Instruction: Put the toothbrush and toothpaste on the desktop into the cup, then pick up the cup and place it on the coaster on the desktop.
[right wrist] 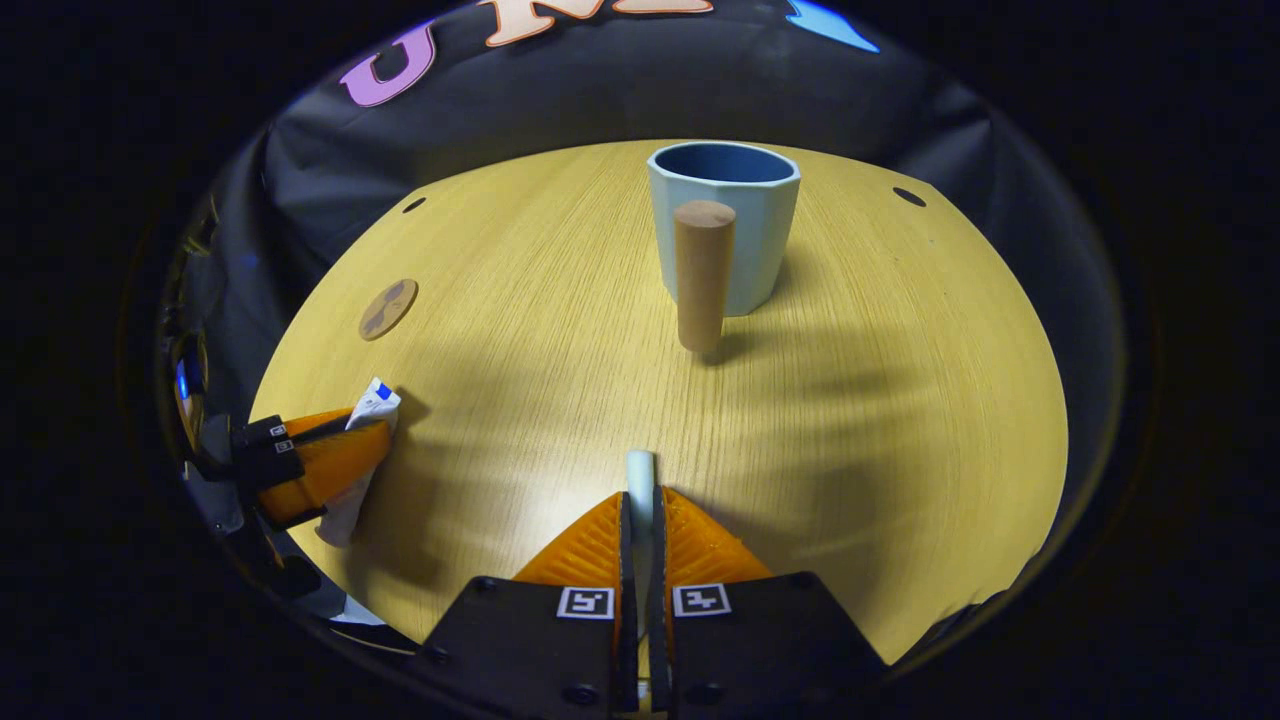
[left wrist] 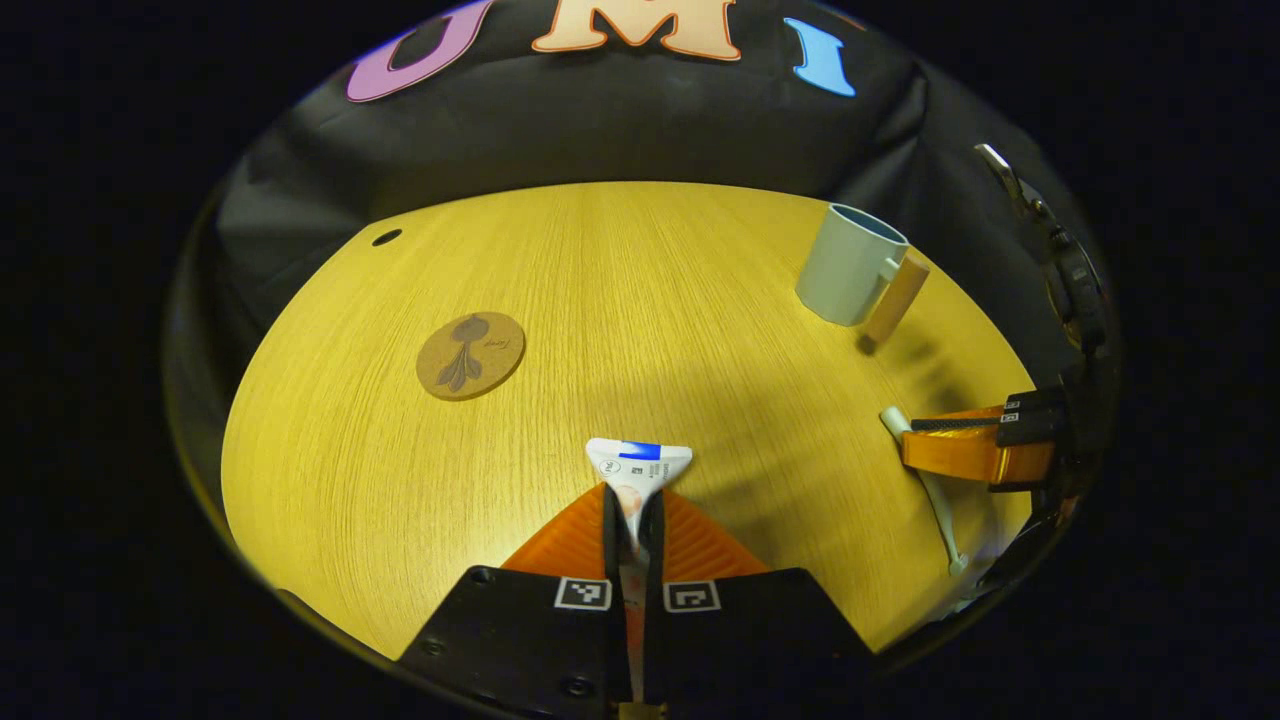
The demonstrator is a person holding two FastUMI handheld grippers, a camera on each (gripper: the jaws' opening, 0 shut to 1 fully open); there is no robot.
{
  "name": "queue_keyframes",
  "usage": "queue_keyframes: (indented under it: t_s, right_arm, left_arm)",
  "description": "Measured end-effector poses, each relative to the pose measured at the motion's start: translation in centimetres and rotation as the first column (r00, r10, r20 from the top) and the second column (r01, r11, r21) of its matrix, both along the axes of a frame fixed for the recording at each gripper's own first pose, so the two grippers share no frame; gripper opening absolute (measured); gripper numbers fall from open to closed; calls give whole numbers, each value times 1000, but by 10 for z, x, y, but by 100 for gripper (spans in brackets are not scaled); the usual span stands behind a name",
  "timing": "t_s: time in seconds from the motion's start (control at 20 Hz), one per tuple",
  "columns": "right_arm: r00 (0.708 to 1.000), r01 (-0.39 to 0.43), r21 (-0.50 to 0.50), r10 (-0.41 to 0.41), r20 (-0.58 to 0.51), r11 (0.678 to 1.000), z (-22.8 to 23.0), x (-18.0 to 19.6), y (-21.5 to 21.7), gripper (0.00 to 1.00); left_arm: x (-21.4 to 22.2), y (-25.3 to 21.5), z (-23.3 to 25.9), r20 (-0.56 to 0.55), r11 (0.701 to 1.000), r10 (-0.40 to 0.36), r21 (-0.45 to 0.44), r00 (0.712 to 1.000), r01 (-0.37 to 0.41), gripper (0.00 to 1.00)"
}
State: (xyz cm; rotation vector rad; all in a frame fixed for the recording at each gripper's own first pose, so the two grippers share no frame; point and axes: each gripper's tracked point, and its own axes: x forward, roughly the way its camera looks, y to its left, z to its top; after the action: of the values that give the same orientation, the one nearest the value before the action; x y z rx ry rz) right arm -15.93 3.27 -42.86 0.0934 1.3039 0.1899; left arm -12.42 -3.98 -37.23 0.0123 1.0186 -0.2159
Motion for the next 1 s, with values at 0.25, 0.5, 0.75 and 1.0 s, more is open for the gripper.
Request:
queue_keyframes:
  t_s: [0.25,0.5,0.75,1.0]
  right_arm:
    - [1000,5,31,-6,21,1000,1,3,2,7]
    - [997,25,36,-28,70,999,11,12,-4,7]
    - [994,49,68,-56,96,996,28,19,-4,7]
    - [984,50,90,-64,167,995,57,42,-1,7]
  left_arm:
    - [1,0,2,4,1000,12,-3,1000,-12,0]
    - [-5,-3,11,1,999,25,-47,1000,-25,0]
    - [1,-6,27,34,997,14,-70,999,-11,0]
    - [12,-4,44,60,996,21,-83,998,-16,0]
